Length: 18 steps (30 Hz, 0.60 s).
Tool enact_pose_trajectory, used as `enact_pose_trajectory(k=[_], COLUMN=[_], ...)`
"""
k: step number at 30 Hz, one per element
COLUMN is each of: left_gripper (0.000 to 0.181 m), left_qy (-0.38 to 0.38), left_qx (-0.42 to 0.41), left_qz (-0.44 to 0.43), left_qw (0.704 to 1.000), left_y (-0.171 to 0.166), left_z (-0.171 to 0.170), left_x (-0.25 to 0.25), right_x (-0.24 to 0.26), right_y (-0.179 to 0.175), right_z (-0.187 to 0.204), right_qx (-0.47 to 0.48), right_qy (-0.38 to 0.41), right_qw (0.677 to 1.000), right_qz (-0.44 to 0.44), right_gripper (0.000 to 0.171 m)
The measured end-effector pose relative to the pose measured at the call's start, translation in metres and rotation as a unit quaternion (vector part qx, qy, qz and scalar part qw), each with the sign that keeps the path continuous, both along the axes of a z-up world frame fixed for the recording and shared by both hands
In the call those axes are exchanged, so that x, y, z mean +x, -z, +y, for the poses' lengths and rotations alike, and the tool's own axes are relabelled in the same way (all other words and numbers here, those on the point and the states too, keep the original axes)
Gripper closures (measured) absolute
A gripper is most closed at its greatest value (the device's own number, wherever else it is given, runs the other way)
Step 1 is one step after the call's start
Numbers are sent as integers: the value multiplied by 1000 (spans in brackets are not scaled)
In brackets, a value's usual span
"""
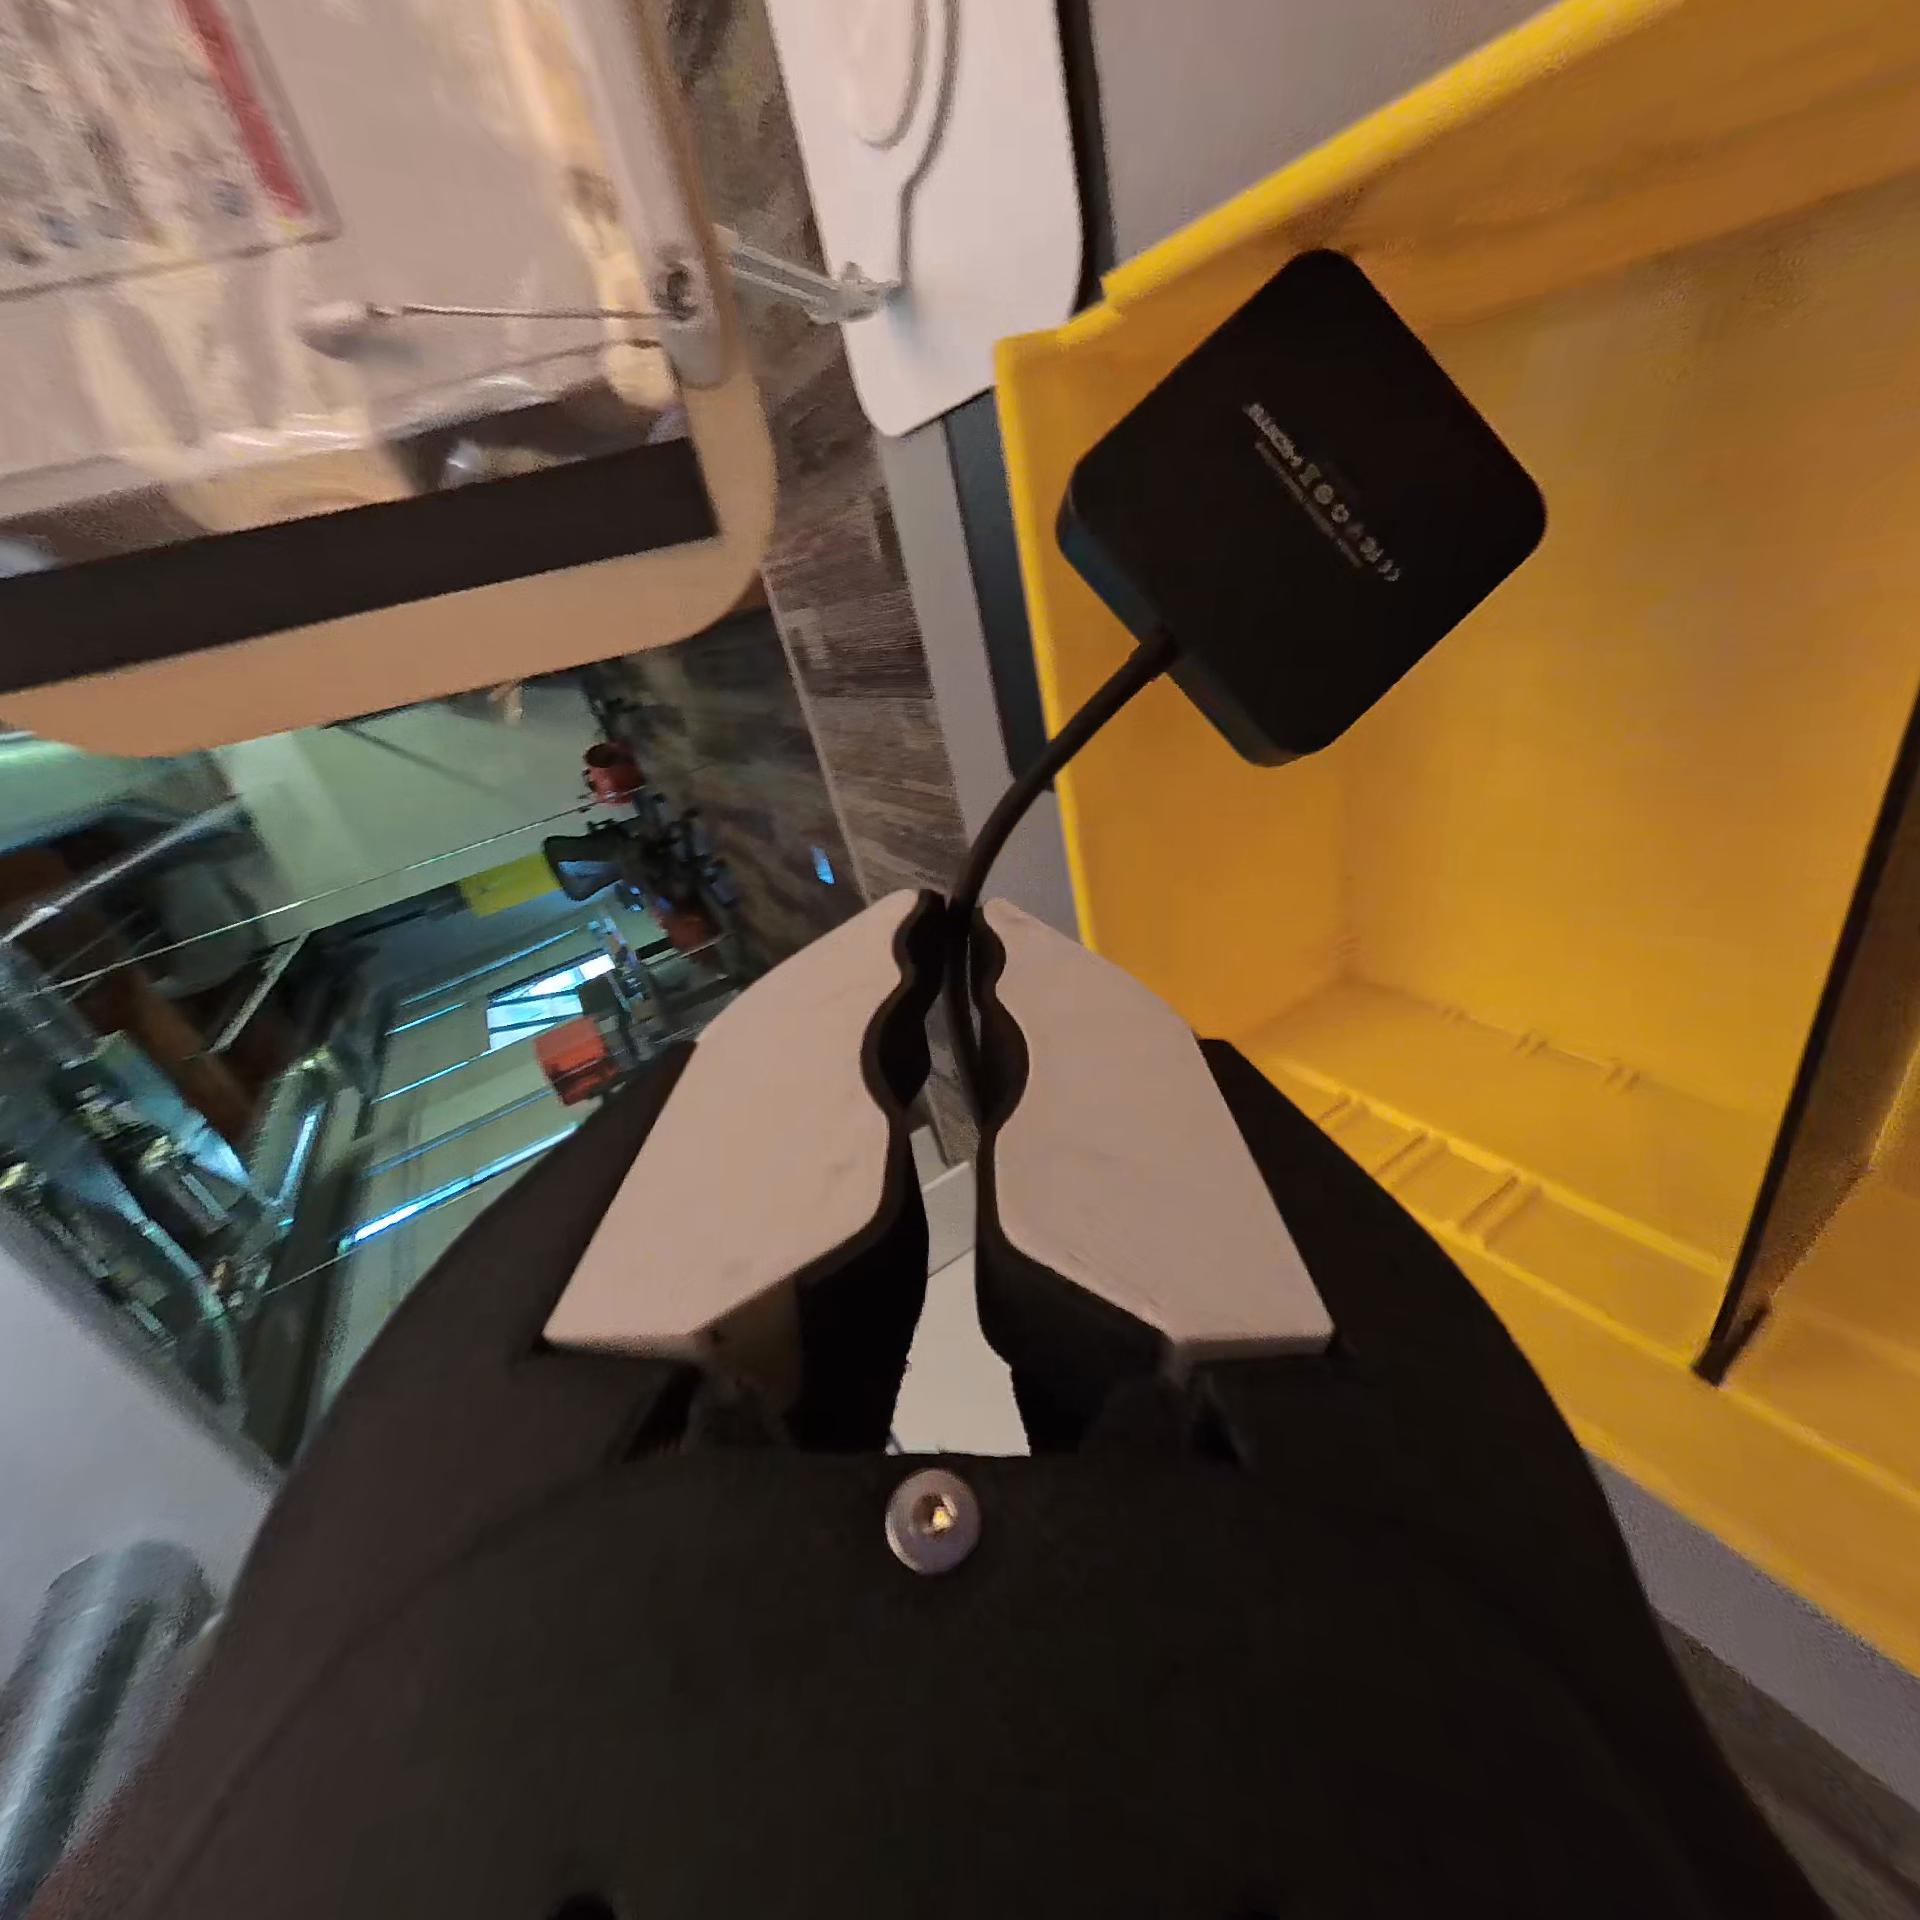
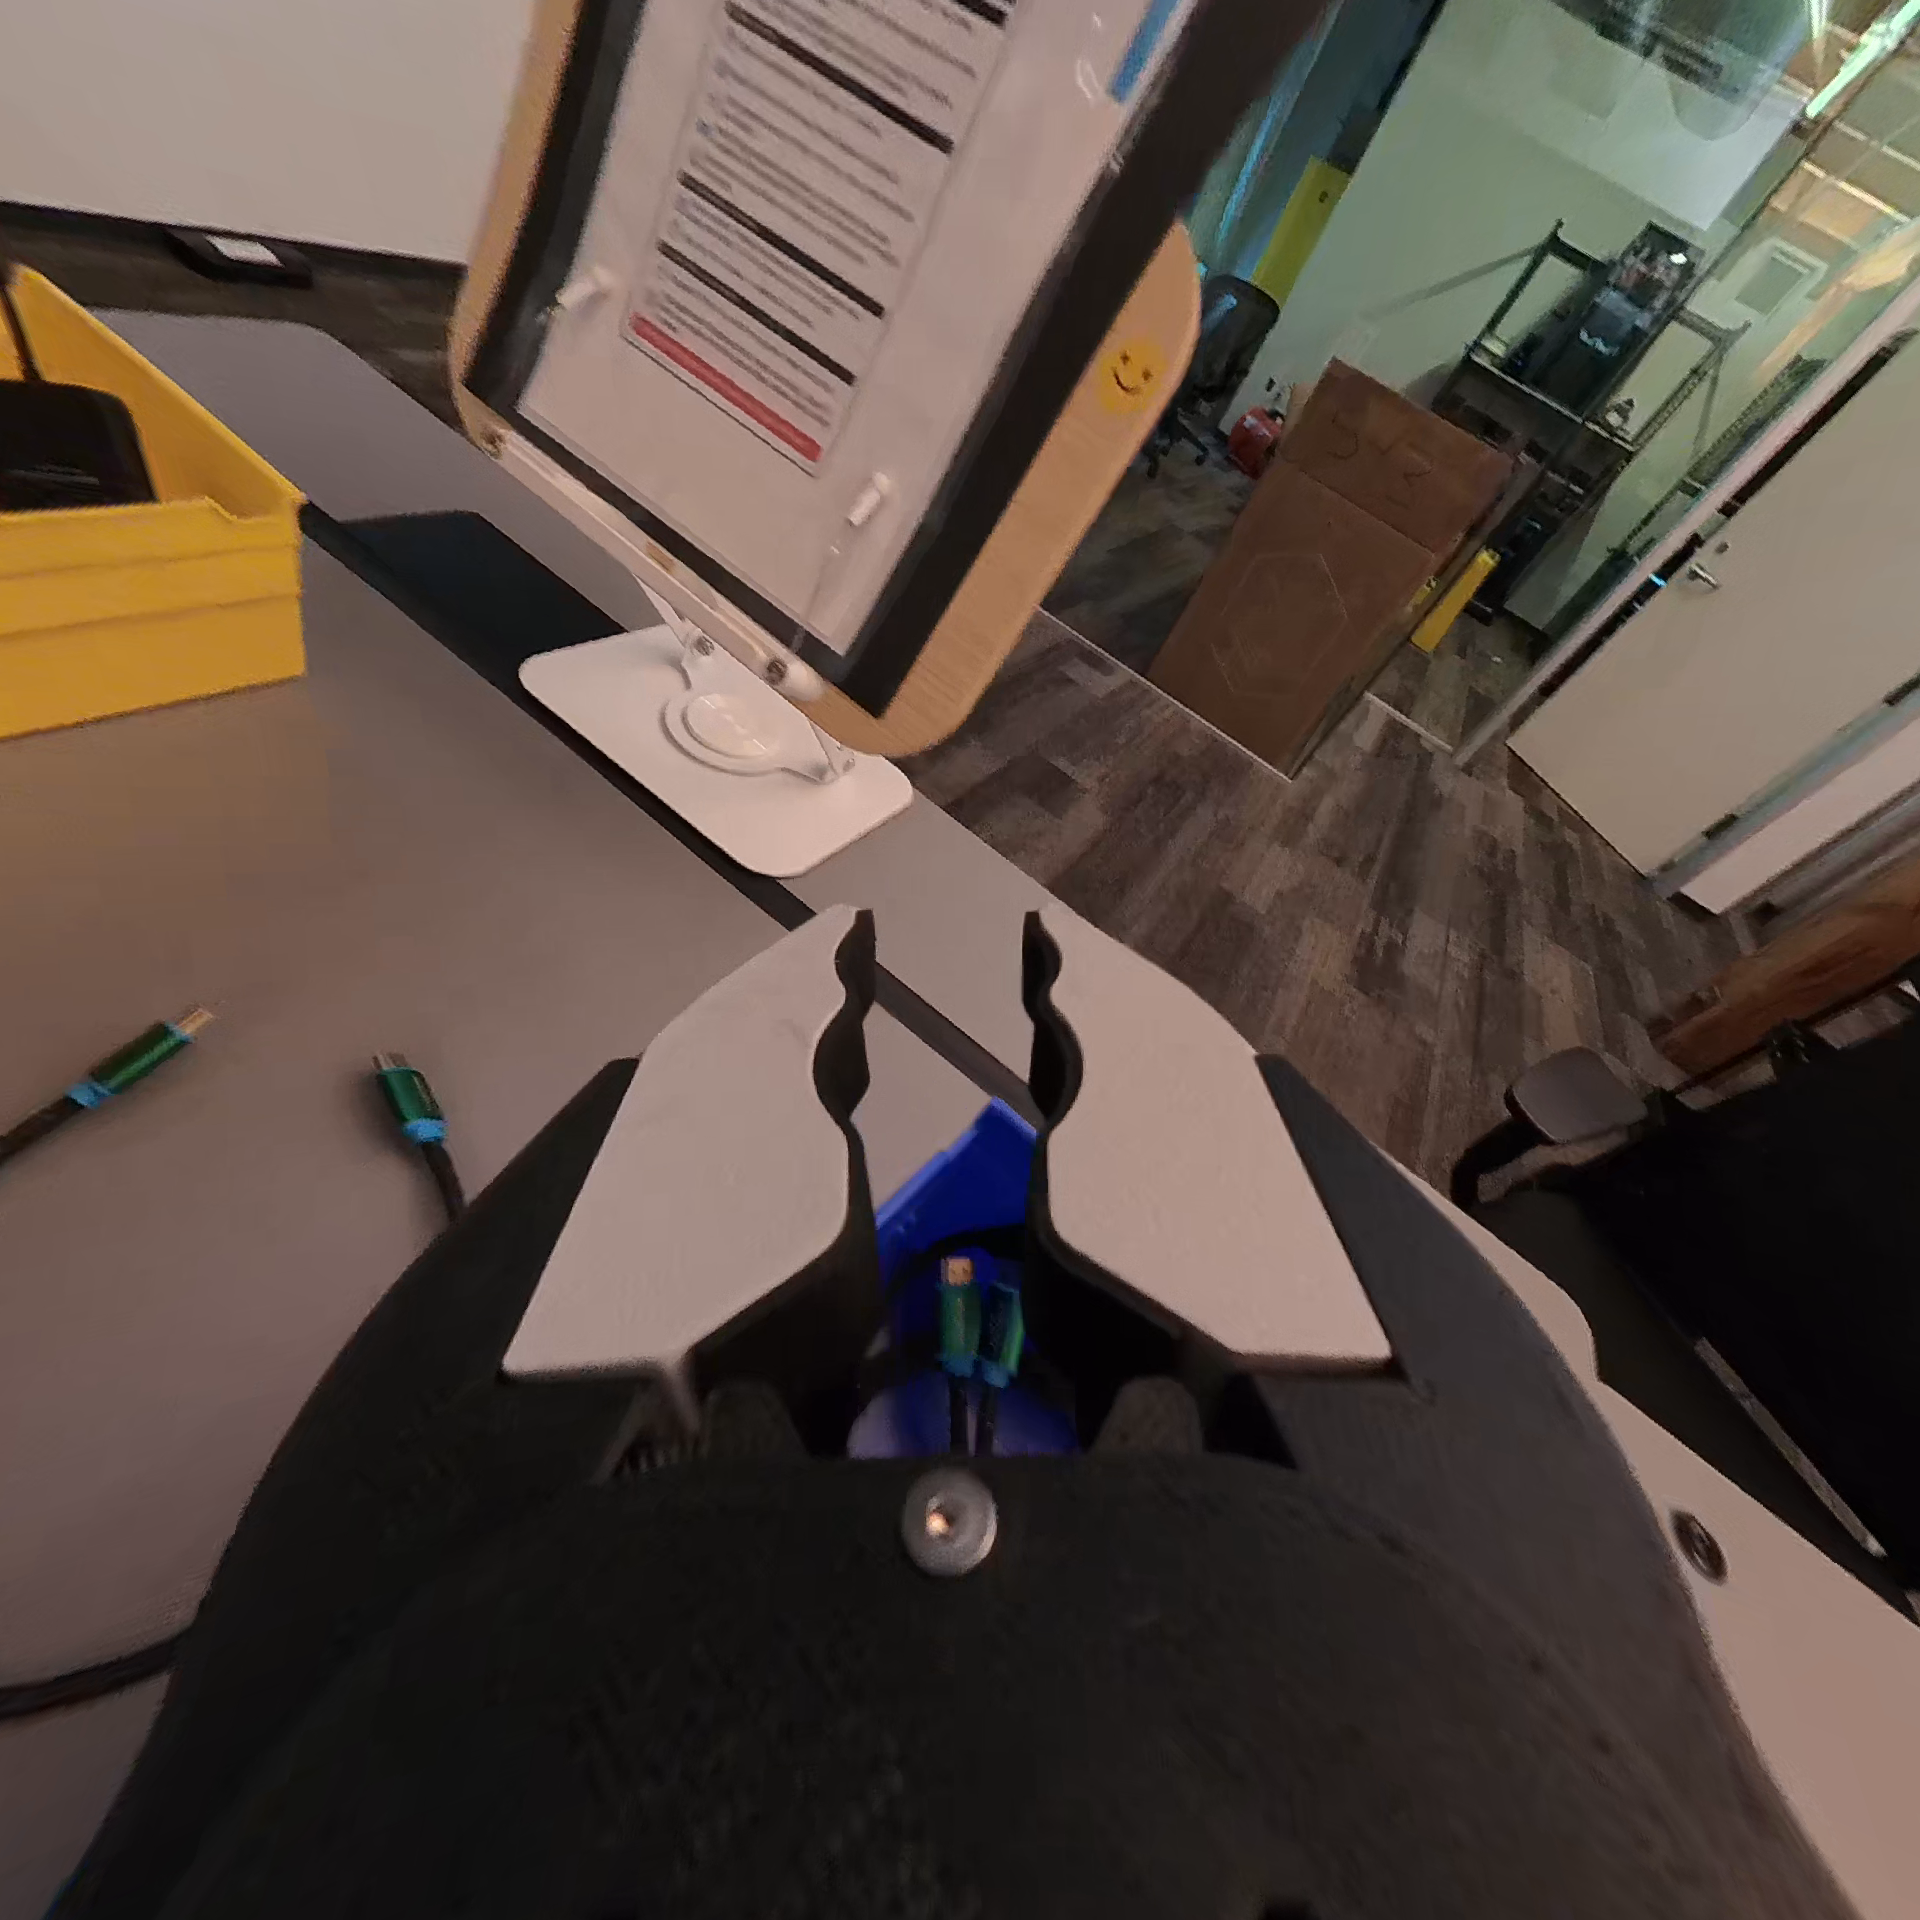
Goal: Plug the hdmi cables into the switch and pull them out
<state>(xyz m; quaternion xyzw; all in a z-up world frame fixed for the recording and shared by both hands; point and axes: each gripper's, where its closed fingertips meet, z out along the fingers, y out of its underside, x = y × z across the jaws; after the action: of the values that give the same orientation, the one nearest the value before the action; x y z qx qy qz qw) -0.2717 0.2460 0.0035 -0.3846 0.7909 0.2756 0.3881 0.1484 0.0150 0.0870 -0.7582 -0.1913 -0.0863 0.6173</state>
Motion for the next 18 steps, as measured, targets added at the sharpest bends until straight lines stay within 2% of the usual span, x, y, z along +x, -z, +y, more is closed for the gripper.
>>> enact_pose_trajectory(k=[4, 7, 10, 13, 16, 18], left_gripper=[178, 178, 178, 178, 178, 178], left_qy=[3, 22, 65, 116, 158, 175], left_qx=[35, 58, 58, 55, 53, 53], left_qz=[-15, -41, -83, -112, -120, -111], left_qw=[999, 997, 993, 985, 979, 977], left_y=[-35, -68, -97, -113, -116, -113], left_z=[-22, -50, -94, -140, -177, -193], left_x=[6, 23, 53, 84, 111, 126], right_x=[-39, -94, -166, -215, -242, -255], right_y=[-4, -7, -14, -12, 5, 13], right_z=[8, 14, 8, 4, 2, -5], right_qx=[8, 18, 22, -6, -63, -93], right_qy=[-61, -151, -282, -358, -389, -411], right_qw=[998, 987, 949, 906, 887, 876], right_qz=[13, 48, 137, 227, 241, 234], right_gripper=[143, 142, 134, 118, 101, 102])
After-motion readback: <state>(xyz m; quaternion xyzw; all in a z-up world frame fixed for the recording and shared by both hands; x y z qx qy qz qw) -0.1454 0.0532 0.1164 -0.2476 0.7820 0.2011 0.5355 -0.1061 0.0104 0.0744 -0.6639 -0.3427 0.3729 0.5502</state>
